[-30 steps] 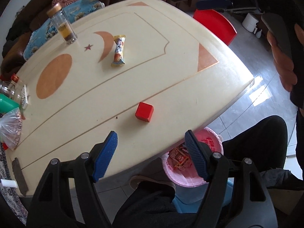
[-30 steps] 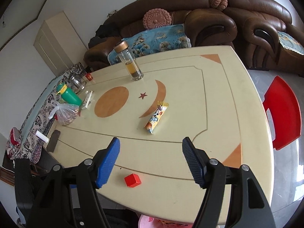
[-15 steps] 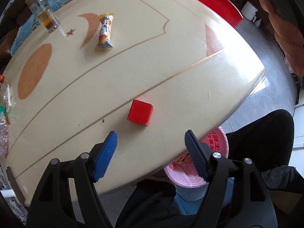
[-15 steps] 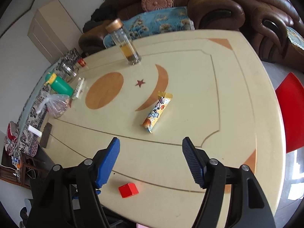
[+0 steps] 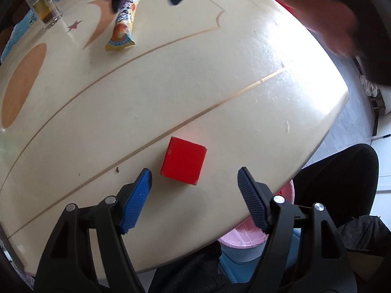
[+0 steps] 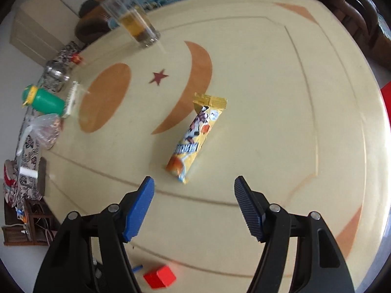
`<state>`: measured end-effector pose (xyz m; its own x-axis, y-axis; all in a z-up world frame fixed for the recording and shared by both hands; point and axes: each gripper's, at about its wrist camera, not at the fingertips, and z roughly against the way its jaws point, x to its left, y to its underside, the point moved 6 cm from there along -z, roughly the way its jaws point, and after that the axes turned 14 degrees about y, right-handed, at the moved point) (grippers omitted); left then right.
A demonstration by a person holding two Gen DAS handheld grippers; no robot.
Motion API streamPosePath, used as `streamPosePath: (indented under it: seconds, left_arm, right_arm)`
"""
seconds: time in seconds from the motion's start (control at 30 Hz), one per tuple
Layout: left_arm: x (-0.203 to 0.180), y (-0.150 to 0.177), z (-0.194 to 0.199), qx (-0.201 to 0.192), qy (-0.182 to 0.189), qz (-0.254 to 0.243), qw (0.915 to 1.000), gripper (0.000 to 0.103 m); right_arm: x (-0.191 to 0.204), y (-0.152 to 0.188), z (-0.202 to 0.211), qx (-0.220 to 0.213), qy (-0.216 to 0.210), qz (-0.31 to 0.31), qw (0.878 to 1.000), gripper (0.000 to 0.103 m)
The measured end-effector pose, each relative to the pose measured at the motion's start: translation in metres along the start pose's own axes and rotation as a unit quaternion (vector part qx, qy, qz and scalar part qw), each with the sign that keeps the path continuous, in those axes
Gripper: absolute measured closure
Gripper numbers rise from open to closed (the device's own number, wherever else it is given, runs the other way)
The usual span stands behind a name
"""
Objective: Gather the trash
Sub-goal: 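Move the left tool to the red cube while the right tool approaches the snack bar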
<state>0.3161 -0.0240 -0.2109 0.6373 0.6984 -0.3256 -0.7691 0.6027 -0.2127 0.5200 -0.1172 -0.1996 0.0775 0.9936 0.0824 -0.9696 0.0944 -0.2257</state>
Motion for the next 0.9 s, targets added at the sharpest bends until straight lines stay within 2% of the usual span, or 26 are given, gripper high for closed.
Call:
streamPosePath:
  seconds: [0.23,0.37,0.47,0.53,0.63,0.77,0.83,0.9]
  left_arm:
    - [0.001,-0.001,-0.004,-0.009,0.004,-0.009,0.9999,0.031]
    - [0.002,-0.001,-0.006,-0.008,0.017,-0.018,0.9997,0.031]
    - [0.001,-0.001,-0.005,-0.014,0.022,-0.020,0.9995,0.031]
    - [-0.003,-0.002,-0.008,-0.016,0.027,-0.019,0.9993,0.032]
    - [0.003,-0.005,-0.008,-0.018,0.024,-0.014,0.9994,0.038]
    - [0.002,-0.004,-0.008,-0.018,0.024,-0.006,0.9995,0.040]
    - [0.004,-0.009,-0.009,-0.019,0.016,-0.005,0.9997,0.046]
    - [0.001,-0.009,-0.010,-0.020,0.010,-0.007,0.9997,0.046]
  right_arm:
    - [0.018,-0.023,-0.035,0.045,-0.006,-0.019,0.999,0.036]
    - [0.024,-0.025,-0.047,0.051,0.018,-0.013,0.998,0.036]
    - [0.028,-0.027,-0.049,0.038,0.036,-0.003,0.999,0.036]
    - [0.030,-0.027,-0.049,0.033,0.049,0.005,0.998,0.039]
    - [0.030,-0.027,-0.048,0.026,0.067,0.011,0.997,0.049]
    - [0.025,-0.027,-0.047,0.026,0.078,0.013,0.997,0.059]
    - [0.024,-0.026,-0.046,0.024,0.086,0.013,0.996,0.060]
    - [0.027,-0.026,-0.047,0.019,0.101,0.021,0.994,0.061]
